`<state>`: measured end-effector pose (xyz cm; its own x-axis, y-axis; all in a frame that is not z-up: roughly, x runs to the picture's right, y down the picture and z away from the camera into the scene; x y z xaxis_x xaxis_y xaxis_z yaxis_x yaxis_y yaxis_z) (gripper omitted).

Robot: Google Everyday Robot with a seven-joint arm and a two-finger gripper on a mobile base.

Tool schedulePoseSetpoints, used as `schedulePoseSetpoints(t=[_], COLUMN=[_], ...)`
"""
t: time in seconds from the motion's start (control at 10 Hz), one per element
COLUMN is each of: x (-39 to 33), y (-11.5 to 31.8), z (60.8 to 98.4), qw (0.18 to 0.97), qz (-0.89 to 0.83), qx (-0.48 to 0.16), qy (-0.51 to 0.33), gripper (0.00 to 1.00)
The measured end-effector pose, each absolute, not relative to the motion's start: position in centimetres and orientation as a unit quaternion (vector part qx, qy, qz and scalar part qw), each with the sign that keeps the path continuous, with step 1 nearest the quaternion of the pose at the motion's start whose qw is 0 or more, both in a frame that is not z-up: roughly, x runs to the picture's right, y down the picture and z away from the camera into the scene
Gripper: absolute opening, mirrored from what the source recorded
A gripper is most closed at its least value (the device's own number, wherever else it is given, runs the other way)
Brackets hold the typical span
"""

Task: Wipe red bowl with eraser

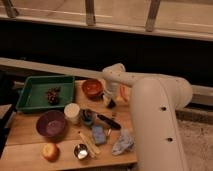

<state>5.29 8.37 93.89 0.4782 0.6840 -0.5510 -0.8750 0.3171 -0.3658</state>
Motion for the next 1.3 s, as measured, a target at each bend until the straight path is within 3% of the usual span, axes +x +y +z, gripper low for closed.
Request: schedulePoseSetpoints(t=[0.2,0.3,1.0,1.3], x=[6.2,6.9,9.7,5.6], y=[8.0,7.6,-3.7,-6.7], z=[93.7,93.5,87.6,87.3], qw=[0.795,0.793,0.799,0.814], qz=[0.497,0.502,0.553,0.538], qx=[-0.314,-0.309,-0.224,-0.215], qy=[0.15,0.149,0.078,0.038], gripper=[0.03,0.0,0.0,0.0])
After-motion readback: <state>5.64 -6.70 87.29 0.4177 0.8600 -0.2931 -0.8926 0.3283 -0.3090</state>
